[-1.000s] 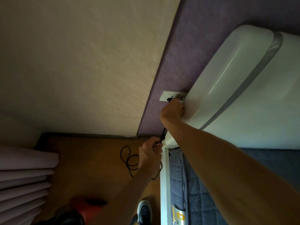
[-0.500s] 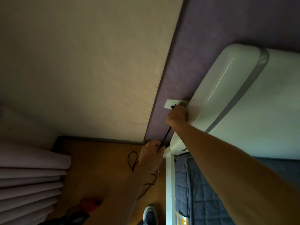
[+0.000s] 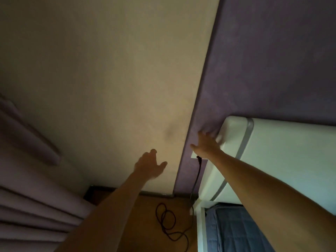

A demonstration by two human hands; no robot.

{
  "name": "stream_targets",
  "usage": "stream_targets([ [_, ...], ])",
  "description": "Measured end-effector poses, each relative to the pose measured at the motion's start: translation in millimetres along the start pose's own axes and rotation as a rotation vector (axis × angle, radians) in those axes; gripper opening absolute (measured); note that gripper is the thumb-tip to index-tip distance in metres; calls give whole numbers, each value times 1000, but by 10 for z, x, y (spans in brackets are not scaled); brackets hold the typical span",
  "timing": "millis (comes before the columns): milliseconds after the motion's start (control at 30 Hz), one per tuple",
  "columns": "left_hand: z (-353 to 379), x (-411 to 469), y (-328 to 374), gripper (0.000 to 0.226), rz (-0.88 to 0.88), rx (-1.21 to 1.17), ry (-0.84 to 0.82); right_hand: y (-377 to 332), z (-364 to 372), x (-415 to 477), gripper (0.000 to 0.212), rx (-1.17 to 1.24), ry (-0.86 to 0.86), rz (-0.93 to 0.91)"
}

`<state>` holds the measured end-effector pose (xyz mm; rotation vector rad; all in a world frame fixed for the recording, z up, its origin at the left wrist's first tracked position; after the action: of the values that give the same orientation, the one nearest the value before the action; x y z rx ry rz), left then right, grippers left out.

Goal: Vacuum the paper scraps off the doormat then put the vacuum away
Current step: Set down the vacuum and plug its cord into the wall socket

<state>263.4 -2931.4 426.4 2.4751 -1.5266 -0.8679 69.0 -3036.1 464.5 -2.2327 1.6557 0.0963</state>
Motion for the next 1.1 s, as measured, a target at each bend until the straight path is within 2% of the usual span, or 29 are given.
stream_targets([
  [167,-825,-347,-160,78,63,191,44,-405,-516,-505,64,-84,49,-111],
  [267,-1268,-665,-305,78,101,305,126,-692,-715,-860,65,-157,47,-203],
  [467,-1768,-1453,-799,75,173,427,233,-1277,-950,-1652,64,-264,96,-306],
  [733,-1777,-2250,-1642,78,133,477,181,-1730,-700,-2325,62,-266,66,-330],
  [1100,-994,-2721,-2180,78,20,400,48,-1456,359,-2844,61,-244,-105,-360],
])
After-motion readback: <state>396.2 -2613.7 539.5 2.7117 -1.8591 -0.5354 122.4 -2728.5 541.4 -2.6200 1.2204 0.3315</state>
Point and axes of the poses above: each hand's wrist, its own x-axis towards the middle knuckle, its own z-axis out of the palm, y = z × x, the point moved 3 cm from there along x, towards the middle knuckle, and after that the axes turned 9 degrees about -z, right-handed, at the moved point
